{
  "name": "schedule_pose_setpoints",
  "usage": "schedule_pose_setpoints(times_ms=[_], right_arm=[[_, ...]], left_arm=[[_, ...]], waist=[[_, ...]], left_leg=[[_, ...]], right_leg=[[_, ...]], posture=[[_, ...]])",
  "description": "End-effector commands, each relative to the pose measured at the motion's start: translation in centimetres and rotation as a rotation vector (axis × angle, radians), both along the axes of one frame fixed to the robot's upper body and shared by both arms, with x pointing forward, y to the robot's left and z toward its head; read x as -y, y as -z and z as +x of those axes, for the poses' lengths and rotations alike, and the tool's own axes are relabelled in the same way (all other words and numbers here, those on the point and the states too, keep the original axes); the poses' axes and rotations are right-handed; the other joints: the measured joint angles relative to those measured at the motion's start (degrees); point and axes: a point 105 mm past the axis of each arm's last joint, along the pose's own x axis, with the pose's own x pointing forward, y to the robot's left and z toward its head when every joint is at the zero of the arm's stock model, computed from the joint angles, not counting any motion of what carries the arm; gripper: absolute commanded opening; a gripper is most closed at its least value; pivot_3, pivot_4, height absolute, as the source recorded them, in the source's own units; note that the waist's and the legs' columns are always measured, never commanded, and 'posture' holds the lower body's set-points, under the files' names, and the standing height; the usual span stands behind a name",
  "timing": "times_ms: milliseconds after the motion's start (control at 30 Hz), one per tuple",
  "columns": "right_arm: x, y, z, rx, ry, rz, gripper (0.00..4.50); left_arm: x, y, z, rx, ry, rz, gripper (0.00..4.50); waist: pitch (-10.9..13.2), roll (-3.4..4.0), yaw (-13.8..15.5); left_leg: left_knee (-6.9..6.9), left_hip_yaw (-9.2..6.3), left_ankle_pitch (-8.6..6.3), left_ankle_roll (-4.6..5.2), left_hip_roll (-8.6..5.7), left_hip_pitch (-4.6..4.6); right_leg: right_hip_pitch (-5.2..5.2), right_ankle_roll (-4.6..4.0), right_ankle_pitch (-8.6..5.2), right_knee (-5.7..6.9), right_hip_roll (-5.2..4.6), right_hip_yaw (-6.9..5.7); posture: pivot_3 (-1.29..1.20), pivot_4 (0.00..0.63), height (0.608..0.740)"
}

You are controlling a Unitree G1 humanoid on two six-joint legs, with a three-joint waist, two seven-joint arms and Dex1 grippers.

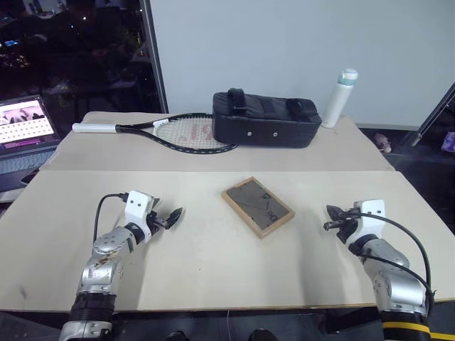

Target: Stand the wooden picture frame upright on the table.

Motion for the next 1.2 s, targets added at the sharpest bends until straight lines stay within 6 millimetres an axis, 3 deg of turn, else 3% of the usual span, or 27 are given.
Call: schedule_pose_setpoints(times_ms=[33, 133, 167, 200, 233, 467, 667, 867, 967, 1200], right_arm=[[-0.4, -1.9, 0.2, 0.040, -0.082, -0.082, 0.04], [-1.4, -2.2, 0.6, -0.003, -0.231, -0.231, 0.00], [-1.5, -2.2, 0.9, -0.012, -0.242, -0.265, 0.00], [-1.6, -2.3, 1.4, -0.020, -0.249, -0.282, 0.00], [-1.6, -2.2, 2.1, -0.032, -0.246, -0.284, 0.00], [-2.8, -1.4, 6.5, -0.070, -0.252, -0.297, 0.00], [-6.5, -0.6, 8.0, -0.100, -0.401, -0.273, 0.00], [-10.9, -0.2, 5.8, -0.107, -0.663, -0.206, 0.00], [-12.5, -0.2, 3.7, -0.114, -0.778, -0.174, 0.00], [-15.8, -0.1, -0.9, -0.154, -0.932, -0.103, 0.00]], left_arm=[[0.9, -1.9, -0.8, 0.010, 0.128, -0.014, 4.50], [2.3, -2.6, -2.5, -0.062, 0.296, -0.039, 3.82], [2.7, -2.4, -2.8, -0.090, 0.321, -0.026, 3.29], [3.1, -2.2, -2.9, -0.119, 0.337, -0.012, 3.05], [3.6, -2.2, -3.0, -0.140, 0.347, -0.006, 2.53], [6.9, -1.9, -1.8, -0.210, 0.343, 0.019, 0.07], [10.8, -0.9, -1.1, -0.241, 0.392, 0.038, 0.07], [12.3, 0.1, -0.8, -0.259, 0.392, 0.064, 0.07], [11.6, 0.5, -1.6, -0.278, 0.405, 0.063, 0.07], [7.2, 0.9, -1.6, -0.303, 0.331, 0.119, 0.07]], waist=[[0.0, 0.00, 0.0], [0.0, 0.01, -0.2], [0.0, 0.02, -0.2], [0.0, 0.02, -0.3], [0.0, 0.02, -0.2], [0.0, -0.01, -0.1], [0.0, -0.01, -0.1], [0.0, 0.00, -0.2], [0.0, 0.02, -0.3], [0.0, 0.03, -0.3]], left_leg=[[0.00, 0.00, 0.00, 0.00, 0.00, 0.00], [-0.01, 0.01, 0.00, 0.00, 0.00, -0.06], [-0.02, 0.01, 0.00, 0.00, 0.00, -0.04], [-0.03, 0.01, 0.00, 0.00, 0.00, -0.02], [-0.03, 0.01, 0.00, 0.00, 0.00, 0.06], [0.02, -0.03, 0.00, 0.00, -0.01, -0.02], [-0.07, -0.07, 0.00, 0.00, -0.04, -0.03], [-0.07, -0.12, 0.01, 0.00, -0.05, -0.03], [-0.12, -0.17, 0.00, 0.00, -0.05, -0.01], [-0.07, -0.19, 0.02, -0.03, -0.04, 0.03]], right_leg=[[0.00, 0.00, 0.00, 0.00, 0.00, 0.00], [-0.07, 0.00, -0.01, 0.01, -0.01, 0.00], [-0.06, -0.02, -0.02, 0.00, -0.01, 0.00], [-0.05, -0.02, -0.02, 0.00, 0.00, 0.00], [0.02, -0.04, -0.04, 0.00, 0.00, 0.00], [0.00, -0.01, -0.03, -0.01, 0.00, -0.02], [0.02, -0.02, -0.02, -0.04, 0.00, -0.03], [0.03, -0.01, -0.02, -0.01, 0.00, -0.07], [0.02, -0.02, -0.04, 0.02, 0.02, -0.10], [0.01, -0.04, -0.06, 0.06, 0.02, -0.12]], posture=[[0.00, 0.150, 0.705], [0.00, 0.150, 0.705], [0.00, 0.150, 0.705], [0.00, 0.150, 0.705], [0.00, 0.150, 0.705], [0.00, 0.150, 0.705], [0.00, 0.150, 0.705], [0.00, 0.150, 0.705], [0.00, 0.150, 0.705], [0.00, 0.150, 0.705]])
